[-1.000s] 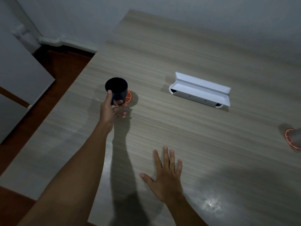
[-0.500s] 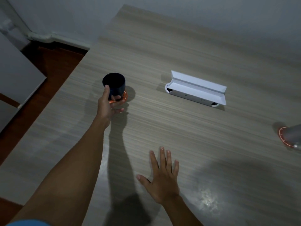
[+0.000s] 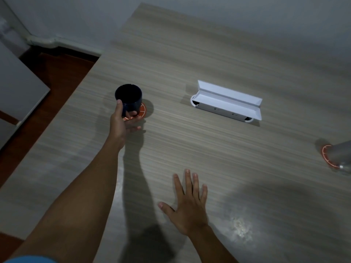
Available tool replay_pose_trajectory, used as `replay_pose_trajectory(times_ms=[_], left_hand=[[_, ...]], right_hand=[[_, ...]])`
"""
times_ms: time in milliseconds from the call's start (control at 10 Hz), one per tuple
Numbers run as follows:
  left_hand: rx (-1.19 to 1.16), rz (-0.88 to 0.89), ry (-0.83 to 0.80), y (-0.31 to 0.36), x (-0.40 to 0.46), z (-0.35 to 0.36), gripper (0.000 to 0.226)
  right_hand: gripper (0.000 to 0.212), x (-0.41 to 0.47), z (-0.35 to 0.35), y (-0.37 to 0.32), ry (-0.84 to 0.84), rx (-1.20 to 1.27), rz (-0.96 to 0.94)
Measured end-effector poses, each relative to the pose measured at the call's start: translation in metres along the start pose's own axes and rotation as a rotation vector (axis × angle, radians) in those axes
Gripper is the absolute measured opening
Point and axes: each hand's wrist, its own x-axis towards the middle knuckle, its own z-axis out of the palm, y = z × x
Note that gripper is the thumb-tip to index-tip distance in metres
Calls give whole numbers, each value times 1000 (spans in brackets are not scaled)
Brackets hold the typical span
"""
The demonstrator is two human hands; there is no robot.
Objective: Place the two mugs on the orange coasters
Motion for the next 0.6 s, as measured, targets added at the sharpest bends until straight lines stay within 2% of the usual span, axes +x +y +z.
replay_pose_trajectory(times_ms=[300,500,600], left_hand=[[-51,-48,-2,4,-13,-5,48],[-87,7,94,-17,-45,-19,61],[-25,18,135,-43,-69,-24,40]], right_hand=[[97,1,-3,1,-53,14,-5],[97,1,-11,3,-99,44,-16],[93,-1,-16,10,-82,41,-74]])
